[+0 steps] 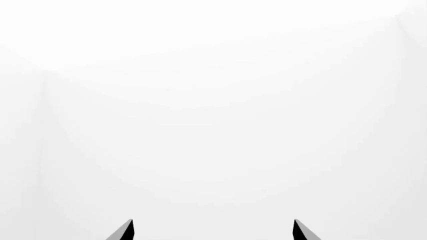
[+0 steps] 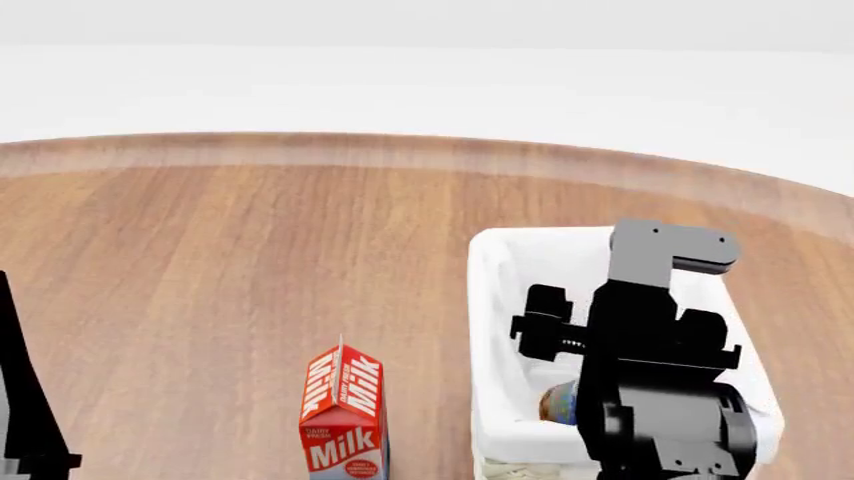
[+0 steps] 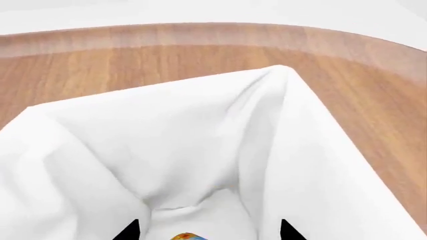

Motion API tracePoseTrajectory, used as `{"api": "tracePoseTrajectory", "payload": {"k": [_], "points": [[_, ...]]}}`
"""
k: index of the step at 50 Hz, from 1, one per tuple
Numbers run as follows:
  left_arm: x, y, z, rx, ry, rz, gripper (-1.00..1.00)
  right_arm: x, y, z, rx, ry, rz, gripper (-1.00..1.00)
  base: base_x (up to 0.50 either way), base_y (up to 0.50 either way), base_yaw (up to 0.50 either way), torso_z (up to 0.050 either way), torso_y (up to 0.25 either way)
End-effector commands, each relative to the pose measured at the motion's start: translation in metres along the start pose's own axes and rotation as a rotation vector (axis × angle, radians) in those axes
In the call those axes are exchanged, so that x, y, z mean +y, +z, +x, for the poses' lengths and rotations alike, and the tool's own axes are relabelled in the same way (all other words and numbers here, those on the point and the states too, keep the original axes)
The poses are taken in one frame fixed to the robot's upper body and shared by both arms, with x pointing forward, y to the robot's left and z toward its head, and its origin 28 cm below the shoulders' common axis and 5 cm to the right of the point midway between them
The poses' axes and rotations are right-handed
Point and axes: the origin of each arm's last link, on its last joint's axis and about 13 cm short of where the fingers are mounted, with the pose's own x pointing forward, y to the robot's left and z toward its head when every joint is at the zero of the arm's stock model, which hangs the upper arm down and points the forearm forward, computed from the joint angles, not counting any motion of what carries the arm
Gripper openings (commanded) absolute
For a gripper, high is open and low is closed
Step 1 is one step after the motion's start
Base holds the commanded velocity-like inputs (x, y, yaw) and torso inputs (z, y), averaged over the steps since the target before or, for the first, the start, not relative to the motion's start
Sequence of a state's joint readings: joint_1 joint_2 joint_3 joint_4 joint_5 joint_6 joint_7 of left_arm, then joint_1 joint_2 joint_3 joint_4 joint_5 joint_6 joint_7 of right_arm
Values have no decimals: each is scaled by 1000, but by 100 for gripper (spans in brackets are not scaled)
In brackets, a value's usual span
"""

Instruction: Pick up the alphabet soup and the tomato sauce, and put them in the basket.

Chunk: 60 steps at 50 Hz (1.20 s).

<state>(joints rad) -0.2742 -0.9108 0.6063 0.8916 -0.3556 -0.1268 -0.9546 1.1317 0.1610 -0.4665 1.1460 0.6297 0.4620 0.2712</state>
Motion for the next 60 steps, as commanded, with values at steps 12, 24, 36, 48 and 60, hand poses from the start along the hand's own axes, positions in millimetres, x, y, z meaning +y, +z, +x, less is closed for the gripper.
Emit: {"api": "tracePoseTrajectory", "payload": {"k": [12,24,36,48,60], "points": [[-1,-1,0,3,-2,-1,100,5,23,-9,-104,51,-12,100,0,0,0,0,0],[-2,0,0,1,-5,-3,100,4,63,-40,-217,144,-22,100,0,0,0,0,0],[0,1,0,1,-1,-2,100,-8,76,-72,-264,238,-22,100,0,0,0,0,0],[-1,2,0,0,-6,2,100,-2,76,-122,-330,347,-173,100,0,0,0,0,0],[-2,2,-1,-1,-9,2,100,0,61,-162,-317,495,-210,100,0,0,0,0,0]]}}
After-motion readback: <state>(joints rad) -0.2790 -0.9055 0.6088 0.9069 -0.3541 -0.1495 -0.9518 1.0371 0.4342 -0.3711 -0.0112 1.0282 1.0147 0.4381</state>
